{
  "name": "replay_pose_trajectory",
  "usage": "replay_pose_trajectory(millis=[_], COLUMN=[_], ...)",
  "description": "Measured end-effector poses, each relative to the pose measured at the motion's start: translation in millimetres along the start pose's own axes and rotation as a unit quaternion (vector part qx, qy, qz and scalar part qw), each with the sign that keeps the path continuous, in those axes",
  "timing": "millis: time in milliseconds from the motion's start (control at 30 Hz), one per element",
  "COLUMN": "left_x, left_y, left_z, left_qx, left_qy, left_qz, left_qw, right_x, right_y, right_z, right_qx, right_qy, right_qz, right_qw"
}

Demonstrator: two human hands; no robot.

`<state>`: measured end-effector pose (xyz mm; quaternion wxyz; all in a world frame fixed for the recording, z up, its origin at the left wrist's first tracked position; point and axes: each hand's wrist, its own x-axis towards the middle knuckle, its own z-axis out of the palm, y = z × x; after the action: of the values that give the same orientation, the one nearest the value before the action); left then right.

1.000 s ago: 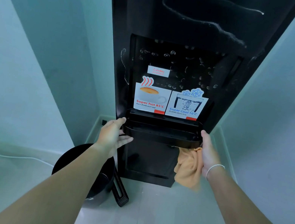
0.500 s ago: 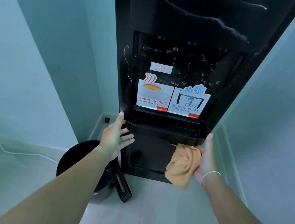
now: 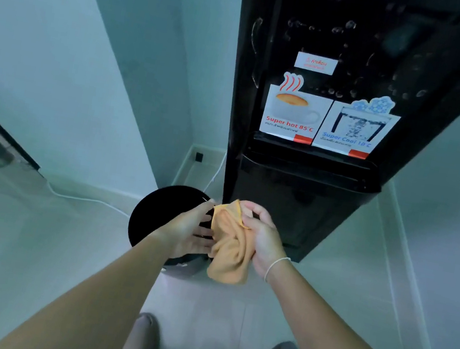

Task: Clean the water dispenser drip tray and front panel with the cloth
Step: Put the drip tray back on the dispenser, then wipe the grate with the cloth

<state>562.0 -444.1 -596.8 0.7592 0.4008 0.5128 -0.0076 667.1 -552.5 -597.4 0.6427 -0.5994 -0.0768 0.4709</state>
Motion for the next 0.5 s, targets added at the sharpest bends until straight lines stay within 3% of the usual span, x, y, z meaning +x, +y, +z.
replay_pose_trajectory(millis=[233,367,500], left_x=[17,22,24], left_y=[-8,-12,-11], left_z=[-44,-60,-68], left_qx=[-0.06,-0.083,-0.04], left_qy=[0.007,-0.007,-0.014], left_qz=[-0.085,-0.07,-0.043], left_qw=[0.995,0.994,0.998], right_x=[16,30,44], right_y=[14,23,33], right_z=[40,53,58], right_qx=[0.011,-0.005,-0.021], right_qy=[-0.031,-0.044,-0.037], right_qz=[0.02,0.012,0.012], right_qw=[0.999,0.999,0.999])
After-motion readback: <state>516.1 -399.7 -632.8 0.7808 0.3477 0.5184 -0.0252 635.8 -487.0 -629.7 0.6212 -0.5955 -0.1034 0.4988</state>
